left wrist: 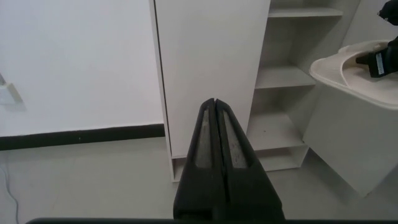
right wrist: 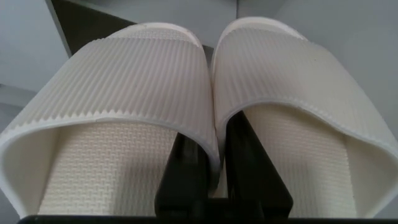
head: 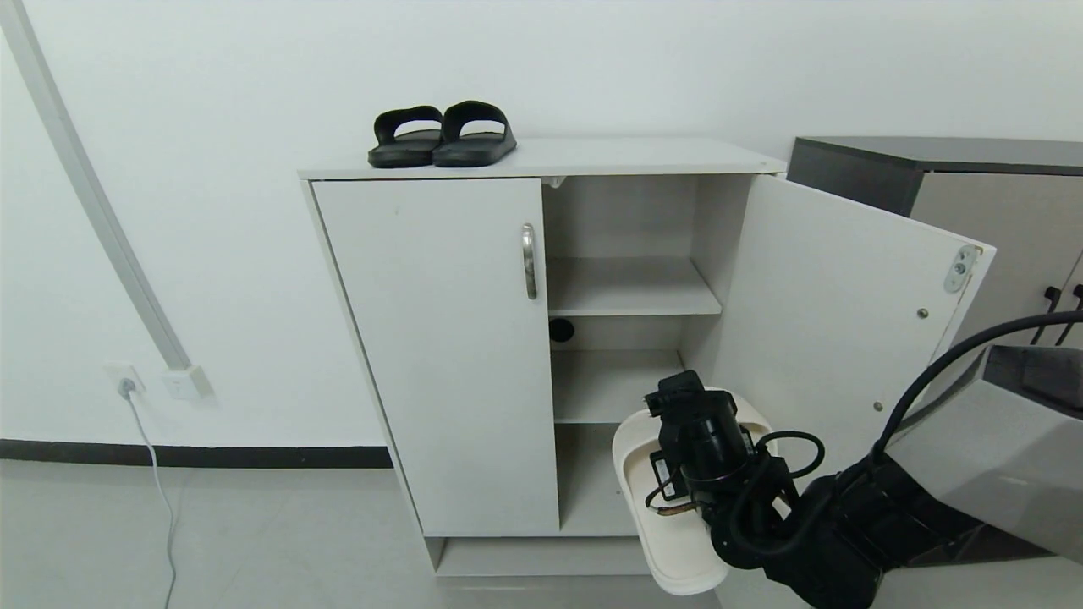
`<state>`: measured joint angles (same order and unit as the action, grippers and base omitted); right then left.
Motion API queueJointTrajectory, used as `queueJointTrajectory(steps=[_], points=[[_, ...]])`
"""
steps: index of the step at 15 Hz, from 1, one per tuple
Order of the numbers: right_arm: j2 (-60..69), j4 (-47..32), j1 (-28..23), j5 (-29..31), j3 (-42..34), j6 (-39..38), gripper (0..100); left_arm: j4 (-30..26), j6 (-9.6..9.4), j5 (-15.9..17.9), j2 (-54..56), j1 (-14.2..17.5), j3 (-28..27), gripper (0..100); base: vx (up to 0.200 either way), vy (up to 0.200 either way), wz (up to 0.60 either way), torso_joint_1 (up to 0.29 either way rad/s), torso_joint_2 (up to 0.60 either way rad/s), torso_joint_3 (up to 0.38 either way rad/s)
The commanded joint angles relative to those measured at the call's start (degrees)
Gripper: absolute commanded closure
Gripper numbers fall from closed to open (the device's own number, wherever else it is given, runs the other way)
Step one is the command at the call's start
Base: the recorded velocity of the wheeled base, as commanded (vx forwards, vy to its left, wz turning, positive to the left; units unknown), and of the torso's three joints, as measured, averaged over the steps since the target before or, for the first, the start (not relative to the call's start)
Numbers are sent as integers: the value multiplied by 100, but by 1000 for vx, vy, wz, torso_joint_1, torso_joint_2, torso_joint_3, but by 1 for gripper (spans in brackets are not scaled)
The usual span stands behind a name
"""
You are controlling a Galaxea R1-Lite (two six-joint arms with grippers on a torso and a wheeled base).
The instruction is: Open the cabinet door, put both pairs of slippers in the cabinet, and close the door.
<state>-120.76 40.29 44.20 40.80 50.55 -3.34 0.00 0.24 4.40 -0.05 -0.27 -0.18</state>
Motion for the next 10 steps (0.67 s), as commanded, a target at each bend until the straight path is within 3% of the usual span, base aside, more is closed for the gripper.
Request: queueJointTrajectory(steps=[1,10], points=[[167,14,-61,-2,-204,9,100,0,2,-1,-4,0,1,100,0,0,0,0,0,0],[448,40,-263,-37,-687,-9,100,0,2,-1,-4,0,1,100,0,0,0,0,0,0]])
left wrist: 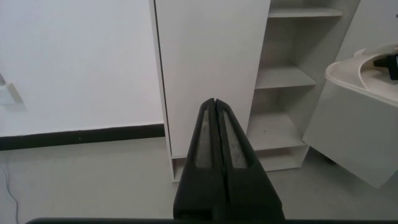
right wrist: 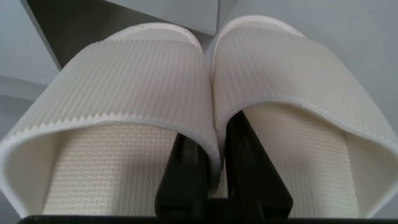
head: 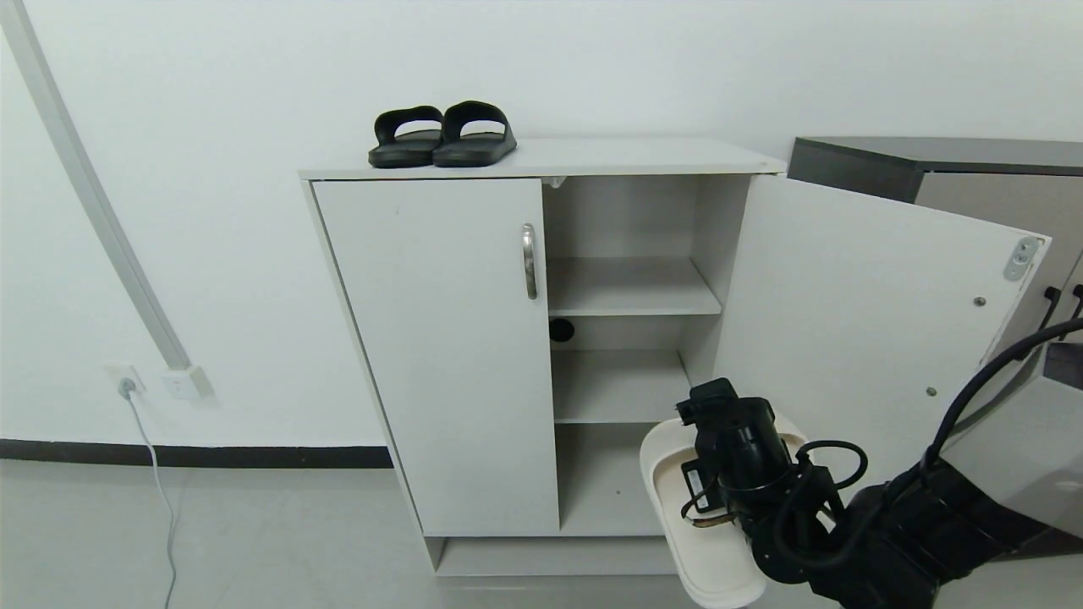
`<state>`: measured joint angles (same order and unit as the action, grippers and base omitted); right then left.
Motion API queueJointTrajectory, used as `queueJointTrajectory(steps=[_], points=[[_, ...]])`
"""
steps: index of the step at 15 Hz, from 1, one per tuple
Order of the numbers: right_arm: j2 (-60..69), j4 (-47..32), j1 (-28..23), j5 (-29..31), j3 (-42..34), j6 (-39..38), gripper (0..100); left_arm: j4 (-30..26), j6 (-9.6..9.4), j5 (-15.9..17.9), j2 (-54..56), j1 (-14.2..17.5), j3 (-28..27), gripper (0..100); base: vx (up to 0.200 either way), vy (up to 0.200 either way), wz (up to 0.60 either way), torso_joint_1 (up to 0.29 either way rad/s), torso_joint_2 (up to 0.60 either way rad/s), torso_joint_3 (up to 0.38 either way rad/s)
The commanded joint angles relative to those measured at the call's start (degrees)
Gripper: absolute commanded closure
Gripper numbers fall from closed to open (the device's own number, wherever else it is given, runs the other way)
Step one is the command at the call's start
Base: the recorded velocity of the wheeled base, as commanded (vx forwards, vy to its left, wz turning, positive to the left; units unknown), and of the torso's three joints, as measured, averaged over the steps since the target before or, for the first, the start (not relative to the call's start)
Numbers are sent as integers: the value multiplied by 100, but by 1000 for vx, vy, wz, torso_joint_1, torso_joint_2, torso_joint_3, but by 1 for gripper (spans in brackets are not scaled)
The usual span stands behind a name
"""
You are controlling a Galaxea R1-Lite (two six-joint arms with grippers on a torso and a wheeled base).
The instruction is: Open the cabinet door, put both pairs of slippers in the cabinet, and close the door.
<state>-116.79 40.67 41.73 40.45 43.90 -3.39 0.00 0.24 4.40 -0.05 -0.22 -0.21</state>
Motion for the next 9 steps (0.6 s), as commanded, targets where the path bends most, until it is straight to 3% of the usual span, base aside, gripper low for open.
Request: queueJointTrajectory(steps=[1,5,7,9], points=[[51,11,-16,-11,-13,-4,100,9,2,-1,-4,-4,3,100,0,0,0,0,0,0],[33,389,459,-28,119,-39,100,0,2,-1,-4,-4,3,100,0,0,0,0,0,0],[-178,662,644,-107,444,-118,100,0,2,-1,-4,4,3,100,0,0,0,0,0,0],[-679,811,652,-99,1033,-663,100,9,-7,-1,-4,-4,3,100,0,0,0,0,0,0]])
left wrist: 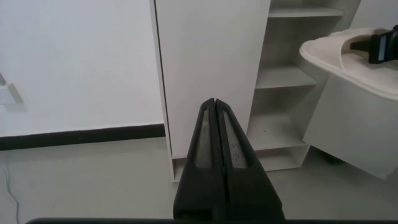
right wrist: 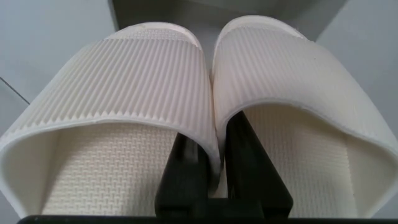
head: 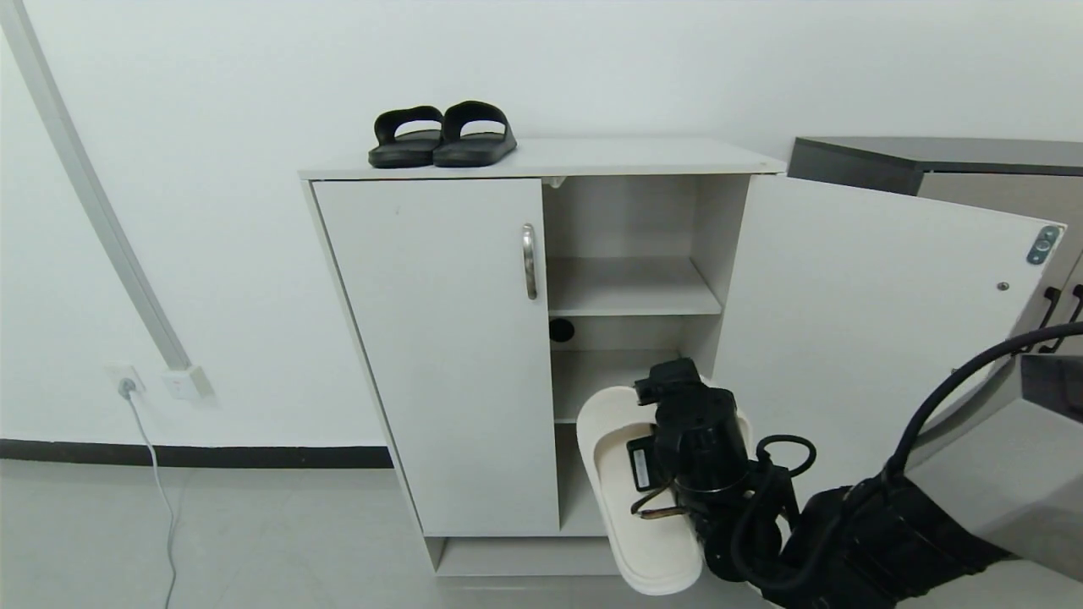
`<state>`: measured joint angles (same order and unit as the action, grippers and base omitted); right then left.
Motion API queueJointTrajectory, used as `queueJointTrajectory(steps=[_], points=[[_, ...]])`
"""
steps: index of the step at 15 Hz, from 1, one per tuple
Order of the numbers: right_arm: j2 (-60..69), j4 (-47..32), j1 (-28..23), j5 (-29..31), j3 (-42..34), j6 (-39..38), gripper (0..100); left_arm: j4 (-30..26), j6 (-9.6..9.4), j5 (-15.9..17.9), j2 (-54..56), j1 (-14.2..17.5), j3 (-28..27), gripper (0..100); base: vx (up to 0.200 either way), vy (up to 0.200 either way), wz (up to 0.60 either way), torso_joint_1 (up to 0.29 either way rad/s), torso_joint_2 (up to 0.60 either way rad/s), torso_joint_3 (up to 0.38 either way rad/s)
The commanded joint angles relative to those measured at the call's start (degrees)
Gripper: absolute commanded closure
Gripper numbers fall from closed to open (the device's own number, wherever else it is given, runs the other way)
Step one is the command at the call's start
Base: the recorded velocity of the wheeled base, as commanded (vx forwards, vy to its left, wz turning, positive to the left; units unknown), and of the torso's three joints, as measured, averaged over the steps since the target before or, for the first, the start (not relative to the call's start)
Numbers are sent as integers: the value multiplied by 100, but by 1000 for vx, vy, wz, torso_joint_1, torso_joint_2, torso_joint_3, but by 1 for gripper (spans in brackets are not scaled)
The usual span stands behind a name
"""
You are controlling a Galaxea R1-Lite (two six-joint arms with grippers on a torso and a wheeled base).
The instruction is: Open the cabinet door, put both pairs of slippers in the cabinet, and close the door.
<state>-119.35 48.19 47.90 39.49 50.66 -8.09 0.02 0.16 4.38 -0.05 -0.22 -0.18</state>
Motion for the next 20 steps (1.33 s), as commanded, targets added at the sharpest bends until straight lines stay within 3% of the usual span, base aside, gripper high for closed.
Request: queueJointTrajectory(steps=[1,5,15,20], points=[[-678,50,-26,7,620,-509,100,6,-7,2,-4,4,1,100,0,0,0,0,0,0],[-1478,50,-334,15,1253,-975,100,6,-25,2,-4,4,9,100,0,0,0,0,0,0],[-1864,68,-351,42,1367,-1045,100,-2,-16,2,-4,-4,9,100,0,0,0,0,0,0],[-1926,59,-351,33,1376,-1036,100,6,-16,2,-4,4,9,100,0,0,0,2,3,-142]])
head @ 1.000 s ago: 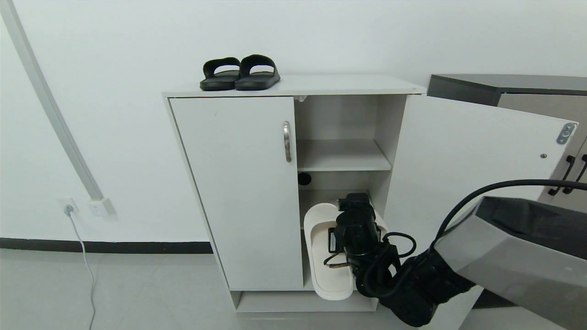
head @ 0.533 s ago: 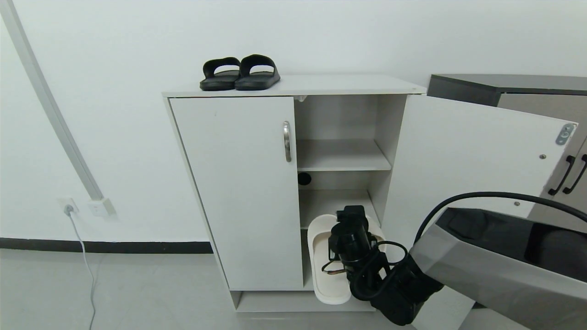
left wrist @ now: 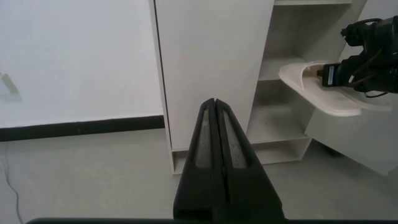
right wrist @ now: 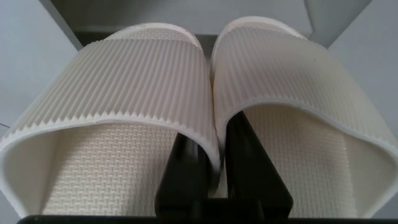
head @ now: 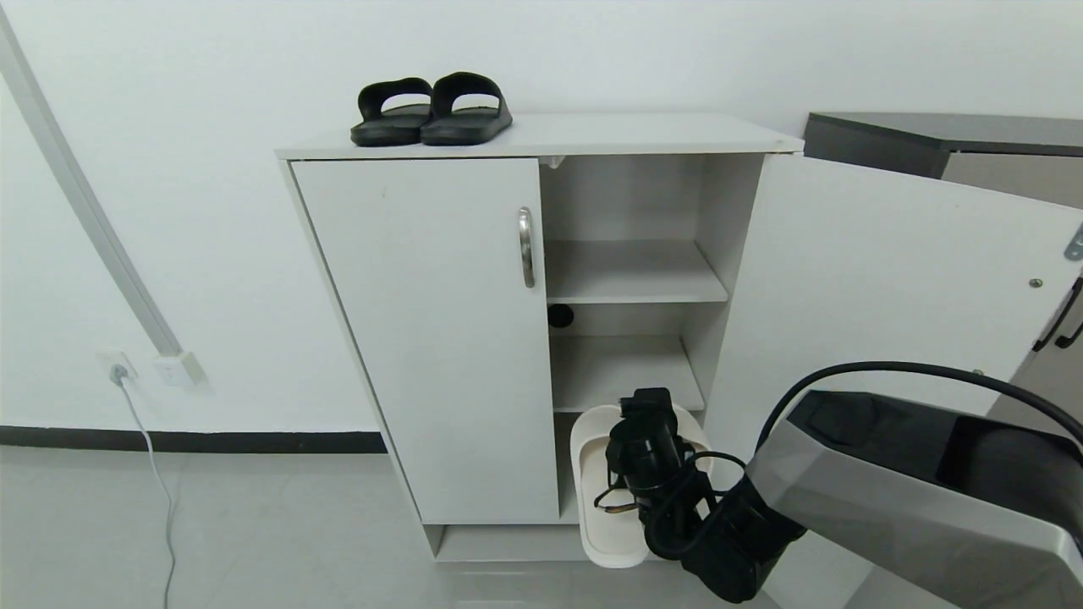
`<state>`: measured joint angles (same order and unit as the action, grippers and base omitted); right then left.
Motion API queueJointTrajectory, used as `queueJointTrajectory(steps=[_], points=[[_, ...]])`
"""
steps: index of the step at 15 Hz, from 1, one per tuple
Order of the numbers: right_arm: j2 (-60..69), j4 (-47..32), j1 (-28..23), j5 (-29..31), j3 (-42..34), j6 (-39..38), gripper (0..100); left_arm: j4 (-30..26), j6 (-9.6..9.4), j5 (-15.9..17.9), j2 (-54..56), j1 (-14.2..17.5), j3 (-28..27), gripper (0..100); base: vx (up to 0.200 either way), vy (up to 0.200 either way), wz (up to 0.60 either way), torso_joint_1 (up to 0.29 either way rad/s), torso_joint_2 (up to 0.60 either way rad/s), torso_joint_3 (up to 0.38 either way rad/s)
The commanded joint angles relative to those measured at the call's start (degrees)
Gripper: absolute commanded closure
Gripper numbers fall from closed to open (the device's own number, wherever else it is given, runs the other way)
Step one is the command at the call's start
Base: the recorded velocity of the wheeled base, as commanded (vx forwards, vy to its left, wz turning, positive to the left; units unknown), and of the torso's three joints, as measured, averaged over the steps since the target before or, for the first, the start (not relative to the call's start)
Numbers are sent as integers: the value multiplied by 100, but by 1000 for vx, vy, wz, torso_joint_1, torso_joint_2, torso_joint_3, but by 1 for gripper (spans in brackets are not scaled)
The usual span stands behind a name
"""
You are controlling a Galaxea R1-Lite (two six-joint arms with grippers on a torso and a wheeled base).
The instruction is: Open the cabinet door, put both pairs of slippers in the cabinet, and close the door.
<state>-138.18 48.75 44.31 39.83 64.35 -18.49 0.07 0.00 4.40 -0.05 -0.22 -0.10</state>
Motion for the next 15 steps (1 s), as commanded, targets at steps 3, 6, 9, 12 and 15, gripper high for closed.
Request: queueJointTrajectory(steps=[3,6,9,12,15], points=[[-69,3,7,-1,-2,4,100,1,0,-1,-4,-4,1,100,0,0,0,4,1,-191],[-86,12,7,16,-19,4,100,1,0,-1,-4,4,1,100,0,0,0,2,1,-186],[-288,539,25,60,-63,179,100,1,-9,-1,-4,-4,1,100,0,0,0,3,2,-58],[-535,2051,7,43,-362,1006,100,1,-9,-1,-4,4,1,100,0,0,0,0,0,0],[-684,2183,-28,43,-362,1146,100,1,-9,-1,-4,-4,1,100,0,0,0,0,0,0]])
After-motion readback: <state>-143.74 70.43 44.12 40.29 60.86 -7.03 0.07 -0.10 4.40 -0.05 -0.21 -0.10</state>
